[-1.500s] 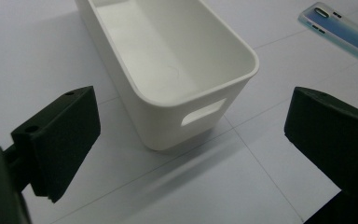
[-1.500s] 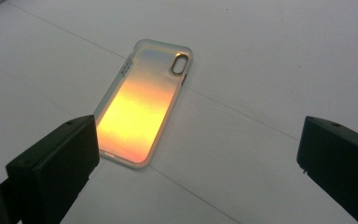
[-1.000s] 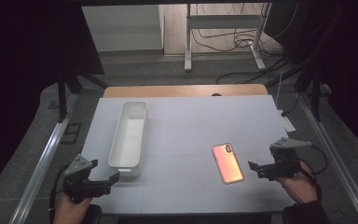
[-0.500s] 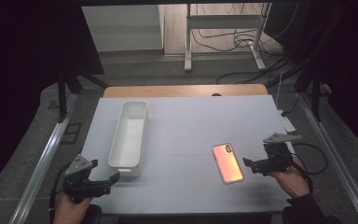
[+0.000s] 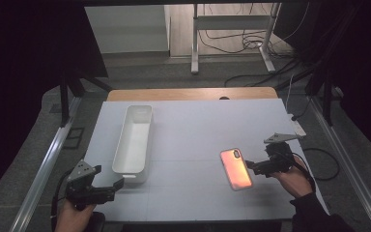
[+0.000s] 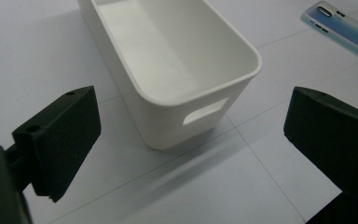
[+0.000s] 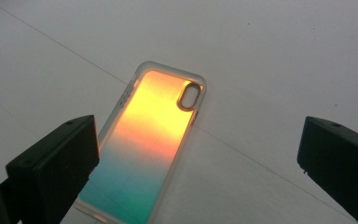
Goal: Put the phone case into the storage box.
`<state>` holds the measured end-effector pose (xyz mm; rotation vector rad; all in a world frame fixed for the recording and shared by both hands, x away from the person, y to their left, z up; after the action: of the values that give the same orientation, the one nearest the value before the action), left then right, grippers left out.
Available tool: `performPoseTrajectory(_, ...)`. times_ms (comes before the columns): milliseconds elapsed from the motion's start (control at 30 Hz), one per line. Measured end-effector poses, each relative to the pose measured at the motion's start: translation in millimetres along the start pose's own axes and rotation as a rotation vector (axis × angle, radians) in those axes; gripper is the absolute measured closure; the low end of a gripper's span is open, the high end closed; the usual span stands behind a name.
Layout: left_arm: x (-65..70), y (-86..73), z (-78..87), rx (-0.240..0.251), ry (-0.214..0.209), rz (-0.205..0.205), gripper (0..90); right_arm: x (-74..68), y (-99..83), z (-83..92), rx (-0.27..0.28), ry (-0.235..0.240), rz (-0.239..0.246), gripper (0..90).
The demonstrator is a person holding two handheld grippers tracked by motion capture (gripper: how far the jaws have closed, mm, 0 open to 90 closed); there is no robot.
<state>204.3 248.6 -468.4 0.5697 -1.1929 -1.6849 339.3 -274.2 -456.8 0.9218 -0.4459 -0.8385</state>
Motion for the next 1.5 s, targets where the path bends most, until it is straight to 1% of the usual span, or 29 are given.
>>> performPoseTrajectory(467,-0.4,0.0,-0.2,-0.001,0.002,0.005,5.0,-0.5,5.4,-19.6,-0.025,0.022,0.024,0.0)
performPoseTrajectory(567,-0.6,0.0,-0.1,-0.001,0.003,0.007,5.1,-0.3,7.3,-24.2,-0.038,0.027,0.011,0.0)
performPoseTrajectory(667,-1.0,0.0,0.0,-0.002,0.003,0.010,5.2,-0.6,8.4,-28.4,-0.023,0.026,0.018,0.0)
performPoseTrajectory(767,-1.4,0.0,0.0,0.000,0.003,0.015,5.3,0.2,8.1,-32.0,-0.034,0.024,0.013,0.0)
performPoseTrajectory(900,-1.4,-0.1,0.2,0.001,0.004,0.015,5.5,2.2,6.8,-34.7,-0.056,0.009,-0.002,0.0)
performPoseTrajectory(967,-1.4,-0.1,0.3,0.002,0.005,0.015,5.5,2.1,6.1,-35.3,-0.064,0.003,-0.002,0.0)
performPoseTrajectory(1000,-1.4,-0.1,0.3,0.003,0.005,0.016,5.5,1.6,4.6,-36.2,-0.075,0.000,0.009,0.0)
performPoseTrajectory(1067,-1.5,-0.1,0.3,0.003,0.005,0.016,5.6,1.3,3.8,-36.9,-0.079,-0.002,0.010,0.0)
performPoseTrajectory(1167,-1.6,-0.1,0.4,0.003,0.004,0.017,5.6,1.6,0.8,-39.6,-0.104,0.000,0.010,0.0)
performPoseTrajectory(1200,-1.5,-0.1,0.4,0.004,0.004,0.017,5.7,1.8,-2.0,-41.6,-0.125,-0.001,0.007,0.0)
performPoseTrajectory(1233,-1.5,-0.1,0.4,0.005,0.004,0.017,5.7,1.8,-2.0,-41.6,-0.125,-0.001,0.007,0.0)
performPoseTrajectory(1267,-1.6,-0.1,0.6,0.004,0.004,0.018,5.7,1.8,-4.7,-43.8,-0.142,0.005,0.003,0.0)
performPoseTrajectory(1333,-1.7,-0.2,0.5,0.007,0.004,0.019,5.7,2.0,-6.1,-44.9,-0.148,0.007,0.006,0.0)
performPoseTrajectory(1500,-1.6,-0.2,0.4,0.005,0.007,0.019,6.0,1.5,-12.7,-50.5,-0.185,0.010,0.020,0.0)
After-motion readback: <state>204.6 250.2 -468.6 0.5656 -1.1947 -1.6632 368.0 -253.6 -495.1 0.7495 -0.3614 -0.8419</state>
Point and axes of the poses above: each handheld gripper's, and its own axes: z roughly backward along the jaws, y roughly out of its top, x roughly to its right, the point moved 1 cm from there along -z, roughly forward along the jaws, and after that the axes turned 14 degrees about x, right-handed, at the moved point
